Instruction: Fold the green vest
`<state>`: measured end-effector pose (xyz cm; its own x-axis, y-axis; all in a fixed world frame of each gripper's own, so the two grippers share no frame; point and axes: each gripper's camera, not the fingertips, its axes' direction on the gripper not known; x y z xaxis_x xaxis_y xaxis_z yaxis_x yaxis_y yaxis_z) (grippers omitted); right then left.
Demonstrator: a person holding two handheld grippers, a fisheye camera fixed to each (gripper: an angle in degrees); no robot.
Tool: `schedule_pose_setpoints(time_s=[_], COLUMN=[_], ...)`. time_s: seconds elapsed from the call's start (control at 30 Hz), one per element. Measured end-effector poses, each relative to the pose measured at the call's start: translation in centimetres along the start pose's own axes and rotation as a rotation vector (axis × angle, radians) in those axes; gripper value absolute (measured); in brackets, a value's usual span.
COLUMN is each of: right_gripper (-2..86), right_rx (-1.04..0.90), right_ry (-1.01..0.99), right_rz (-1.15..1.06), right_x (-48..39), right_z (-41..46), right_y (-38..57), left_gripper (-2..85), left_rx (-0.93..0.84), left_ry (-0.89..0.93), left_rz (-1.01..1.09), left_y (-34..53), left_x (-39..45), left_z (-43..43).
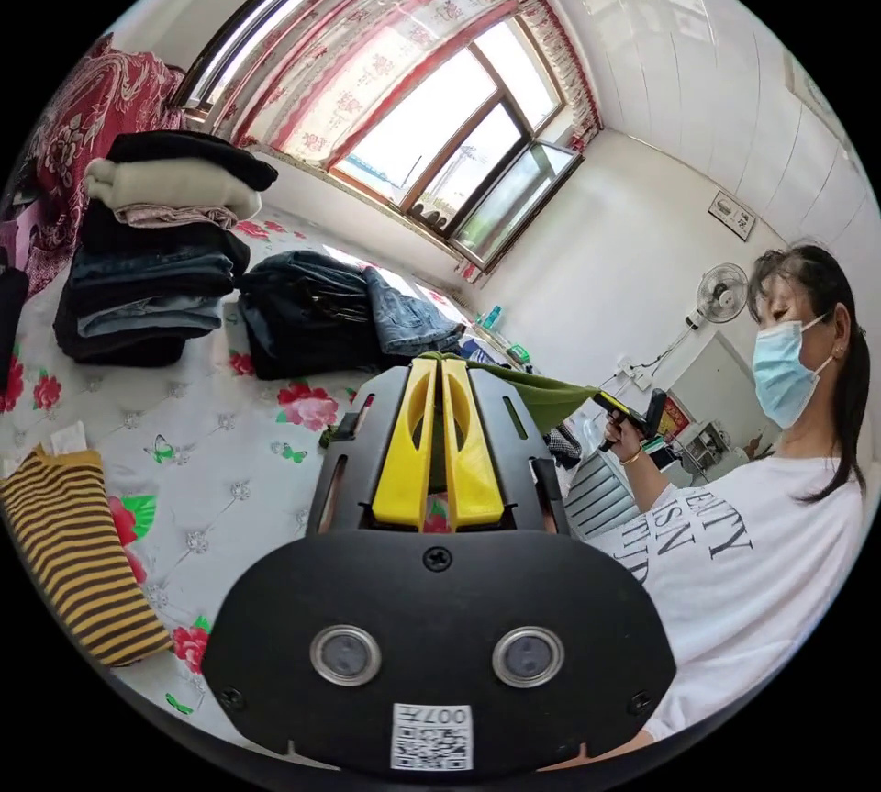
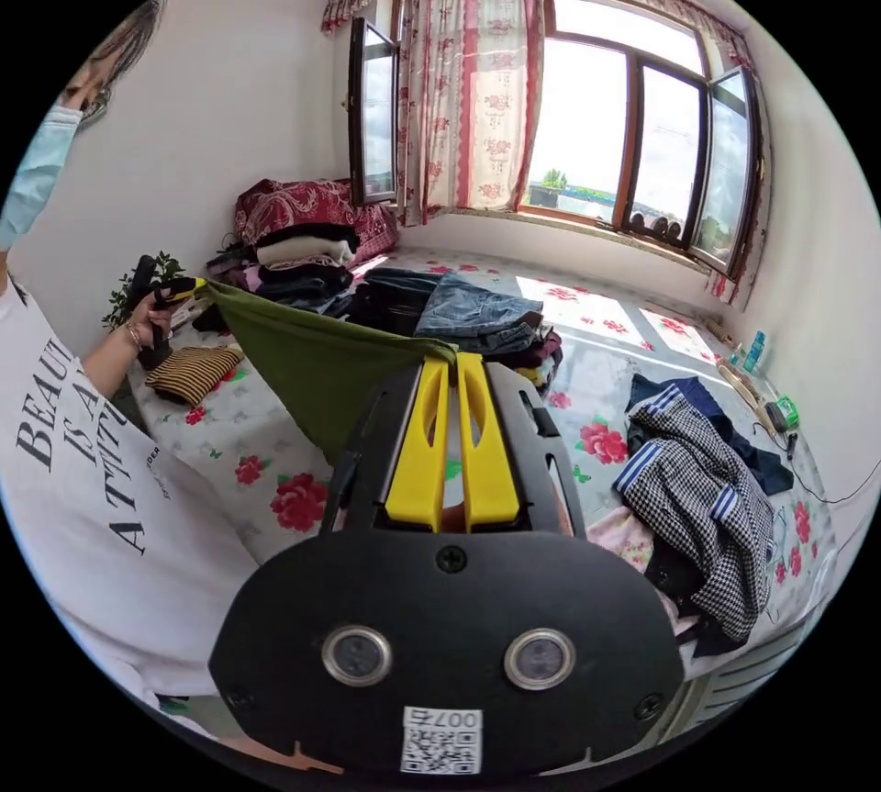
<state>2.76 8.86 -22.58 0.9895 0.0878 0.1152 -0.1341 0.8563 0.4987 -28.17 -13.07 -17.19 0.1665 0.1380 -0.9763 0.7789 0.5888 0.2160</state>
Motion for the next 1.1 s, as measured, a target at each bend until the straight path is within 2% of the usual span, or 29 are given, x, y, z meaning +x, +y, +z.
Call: schedule_pose_setpoints(time_s=[0.17,0.3,0.43,0.57,0.67,0.87,1.03,1.1], right_gripper=[-0.1,0.0,-0.1,-0.1,-0.1,0.0,0.0,0.0], right_rx=[0.038,0.257,0.353,0.369,0.328,0.058,-0.292,-0.359], right_ry=[0.04,-0.006,-0.022,-0.053,-0.104,-0.163,-0.2,-0.221], right_rz=[0.042,0.092,-0.015,-0.1,-0.128,-0.053,0.122,0.191], right_x=[3.6,4.9,2.9,1.3,0.7,-0.3,-1.1,-1.1], right_z=[0.9,-5.4,-11.0,-13.8,-14.4,-9.8,-2.4,-1.0], right_y=[-8.5,-13.9,-13.6,-10.2,-6.4,3.9,13.9,16.2], left_gripper=[-1.0,-1.0,-1.0,-1.0,-1.0,-1.0,-1.0,-1.0], left_rx=[0.041,0.153,0.171,0.12,0.046,-0.095,-0.203,-0.234], left_ry=[0.037,0.099,0.041,0.026,0.022,-0.02,-0.042,-0.04], left_rz=[0.008,0.134,0.28,0.308,0.283,0.086,-0.273,-0.369], left_y=[-9.8,-15.2,-14.0,-9.8,-4.8,8.3,21.5,24.6], left_x=[1.2,7.7,13.8,15.2,14.6,9.2,1.9,0.5], left_z=[1.4,-3.3,-7.6,-9.0,-8.7,-5.1,-0.1,1.0])
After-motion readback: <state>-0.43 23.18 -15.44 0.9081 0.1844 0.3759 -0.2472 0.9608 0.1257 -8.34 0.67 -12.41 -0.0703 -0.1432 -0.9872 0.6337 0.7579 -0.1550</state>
